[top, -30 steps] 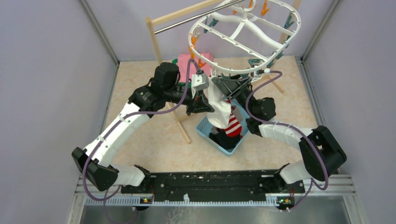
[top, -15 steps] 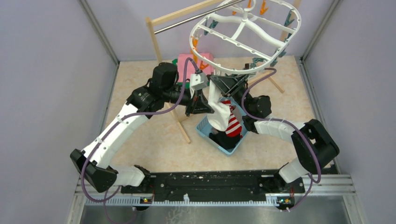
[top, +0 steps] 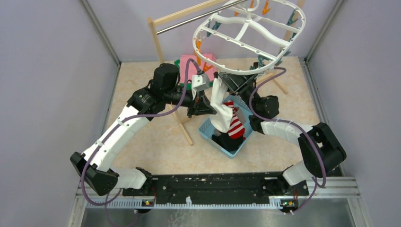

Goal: Remove the socks clipped to the hanger

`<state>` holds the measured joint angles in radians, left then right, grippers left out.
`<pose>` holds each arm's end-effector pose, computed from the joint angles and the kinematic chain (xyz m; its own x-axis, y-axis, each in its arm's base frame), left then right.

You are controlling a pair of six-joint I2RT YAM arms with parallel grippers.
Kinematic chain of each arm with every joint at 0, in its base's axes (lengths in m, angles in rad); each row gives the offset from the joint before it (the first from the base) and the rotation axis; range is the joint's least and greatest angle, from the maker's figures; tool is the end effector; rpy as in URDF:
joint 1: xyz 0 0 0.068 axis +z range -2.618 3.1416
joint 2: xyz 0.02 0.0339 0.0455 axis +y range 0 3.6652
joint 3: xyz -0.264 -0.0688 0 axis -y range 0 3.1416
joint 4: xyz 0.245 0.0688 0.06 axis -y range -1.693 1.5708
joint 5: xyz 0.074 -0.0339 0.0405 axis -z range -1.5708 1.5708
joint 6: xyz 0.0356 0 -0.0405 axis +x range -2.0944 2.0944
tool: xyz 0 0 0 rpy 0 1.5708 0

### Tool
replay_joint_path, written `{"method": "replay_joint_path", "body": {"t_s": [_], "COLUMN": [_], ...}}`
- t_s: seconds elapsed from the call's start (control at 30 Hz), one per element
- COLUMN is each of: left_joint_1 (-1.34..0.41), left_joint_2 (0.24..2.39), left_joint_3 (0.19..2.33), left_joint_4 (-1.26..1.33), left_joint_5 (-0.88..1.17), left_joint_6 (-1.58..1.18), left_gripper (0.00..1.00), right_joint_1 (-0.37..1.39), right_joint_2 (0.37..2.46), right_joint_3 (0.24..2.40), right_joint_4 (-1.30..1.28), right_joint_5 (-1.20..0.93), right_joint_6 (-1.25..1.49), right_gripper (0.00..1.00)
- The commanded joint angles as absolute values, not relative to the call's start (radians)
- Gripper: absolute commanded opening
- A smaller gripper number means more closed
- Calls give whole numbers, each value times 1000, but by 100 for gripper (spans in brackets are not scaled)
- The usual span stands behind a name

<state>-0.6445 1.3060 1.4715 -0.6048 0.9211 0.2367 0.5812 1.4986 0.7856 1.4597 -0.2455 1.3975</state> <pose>0.1981 -0.1844 0.4272 -0.1102 0.2603 -0.9592 0.9931 -0.0107 -0.1170 0.2503 0.1748 0.3357 -0.5736 0.7664 -0.2892 -0.6767 -0.2444 0.6945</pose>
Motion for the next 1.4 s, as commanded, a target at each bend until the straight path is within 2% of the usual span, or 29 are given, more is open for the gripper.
{"method": "replay_joint_path", "body": {"t_s": [0.0, 0.37, 1.03, 1.13, 1.17, 1.2, 1.23, 1.37], "left_joint_1": [-650, -649, -648, -648, -647, -648, -648, -648], "left_joint_2": [1272, 1272, 1256, 1259, 1260, 1262, 1265, 1284], "left_joint_3": [1483, 1480, 1459, 1455, 1455, 1454, 1452, 1460], "left_joint_4": [-574, -564, -591, -590, -590, -589, -589, -599], "left_joint_5": [913, 902, 873, 873, 874, 873, 870, 845], "left_joint_6": [241, 229, 207, 206, 206, 206, 206, 205], "left_gripper": [0, 0, 0, 0, 0, 0, 0, 0], "right_joint_1": [554, 550, 538, 537, 536, 535, 533, 532], "right_joint_2": [1434, 1434, 1416, 1412, 1410, 1410, 1410, 1410], "right_joint_3": [786, 770, 766, 762, 761, 762, 762, 760], "right_joint_4": [1720, 1721, 1720, 1720, 1720, 1721, 1720, 1716], "right_joint_5": [-257, -267, -245, -243, -243, -244, -244, -256], "right_joint_6": [1424, 1448, 1447, 1444, 1442, 1440, 1439, 1426], "right_gripper": [60, 54, 27, 19, 13, 3, 0, 0]}}
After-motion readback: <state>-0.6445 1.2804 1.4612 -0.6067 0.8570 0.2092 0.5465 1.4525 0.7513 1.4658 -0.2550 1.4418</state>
